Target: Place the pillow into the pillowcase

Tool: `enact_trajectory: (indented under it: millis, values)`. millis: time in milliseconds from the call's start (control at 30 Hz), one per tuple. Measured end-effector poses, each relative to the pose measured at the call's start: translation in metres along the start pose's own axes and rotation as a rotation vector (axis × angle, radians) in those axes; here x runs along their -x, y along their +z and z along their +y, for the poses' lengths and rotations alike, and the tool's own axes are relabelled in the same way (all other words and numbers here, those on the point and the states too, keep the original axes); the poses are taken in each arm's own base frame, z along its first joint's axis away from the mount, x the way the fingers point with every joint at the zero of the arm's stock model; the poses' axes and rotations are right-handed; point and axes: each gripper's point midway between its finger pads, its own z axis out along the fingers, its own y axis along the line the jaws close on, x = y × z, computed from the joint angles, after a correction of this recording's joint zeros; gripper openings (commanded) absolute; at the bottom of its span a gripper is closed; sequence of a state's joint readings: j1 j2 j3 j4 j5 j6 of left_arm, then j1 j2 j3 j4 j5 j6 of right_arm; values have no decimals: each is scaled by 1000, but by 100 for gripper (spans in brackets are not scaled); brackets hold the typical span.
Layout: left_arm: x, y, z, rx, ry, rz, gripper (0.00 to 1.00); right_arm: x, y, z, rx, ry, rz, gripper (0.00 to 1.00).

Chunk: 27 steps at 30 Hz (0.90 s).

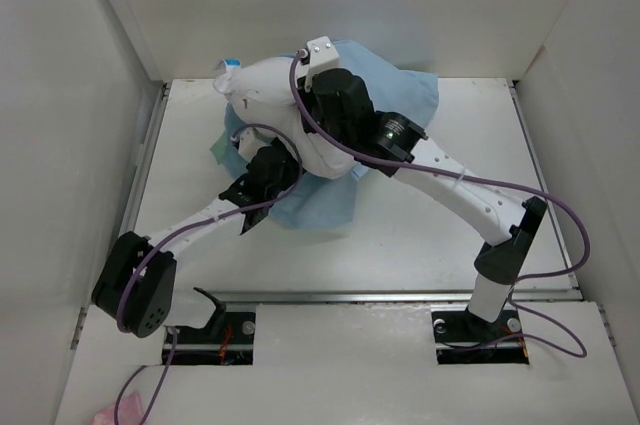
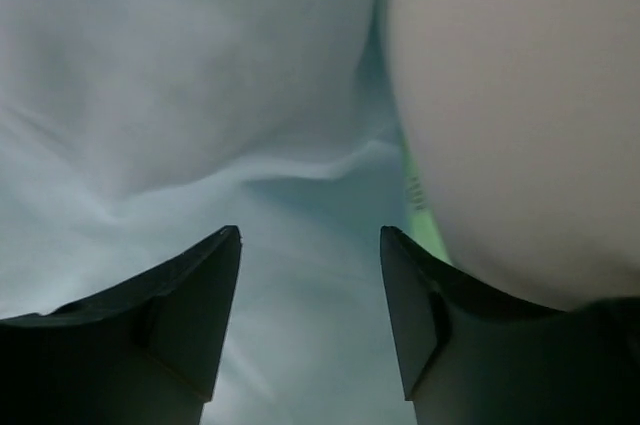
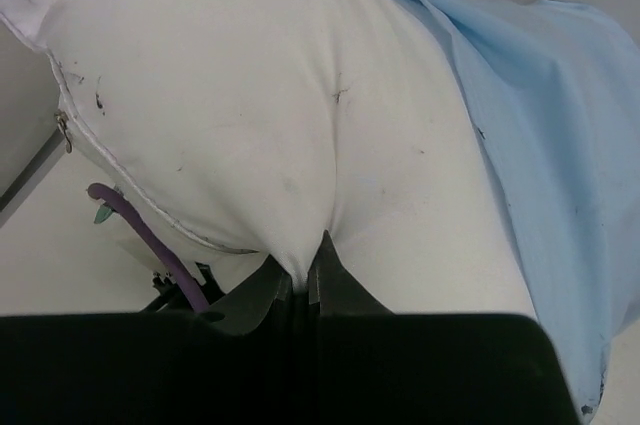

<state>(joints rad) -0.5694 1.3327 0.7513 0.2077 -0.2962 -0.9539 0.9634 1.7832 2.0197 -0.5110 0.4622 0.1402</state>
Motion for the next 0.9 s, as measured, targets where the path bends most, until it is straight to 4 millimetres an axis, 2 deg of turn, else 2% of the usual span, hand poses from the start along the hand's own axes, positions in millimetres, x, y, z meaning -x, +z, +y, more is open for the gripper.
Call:
enact_trajectory:
  millis: [67,100,133,167,233,333,367,567,733,767,900]
  values:
    - [2,1,-5,-28,-34,-19,66,3,-2,0,0,8,-2,0]
    - [3,1,-8,-46,-48,-33,82,5,-2,0,0,15,-5,0]
    - [4,2,-9,-57,-58,-46,89,6,-3,0,1,20,-8,0]
    - [4,3,-8,-60,-74,-56,94,8,-3,0,1,26,-11,0]
    - [5,6,-6,-54,-95,-77,96,9,-3,0,2,35,-13,0]
    - [3,17,-5,-49,-123,-97,94,9,-3,0,9,46,-12,0]
    - [0,22,-4,-48,-130,-96,90,10,-3,0,13,50,-12,0]
    - [-10,40,-7,-56,-135,-111,90,12,-5,1,29,62,-7,0]
    - [-11,61,-19,-30,-146,-139,90,16,-8,-3,30,69,-11,0]
    - [-11,65,-20,-24,-145,-142,88,17,-9,-5,29,71,-12,0]
    - [-8,85,-31,22,-156,-166,67,19,-12,-12,21,80,-10,0]
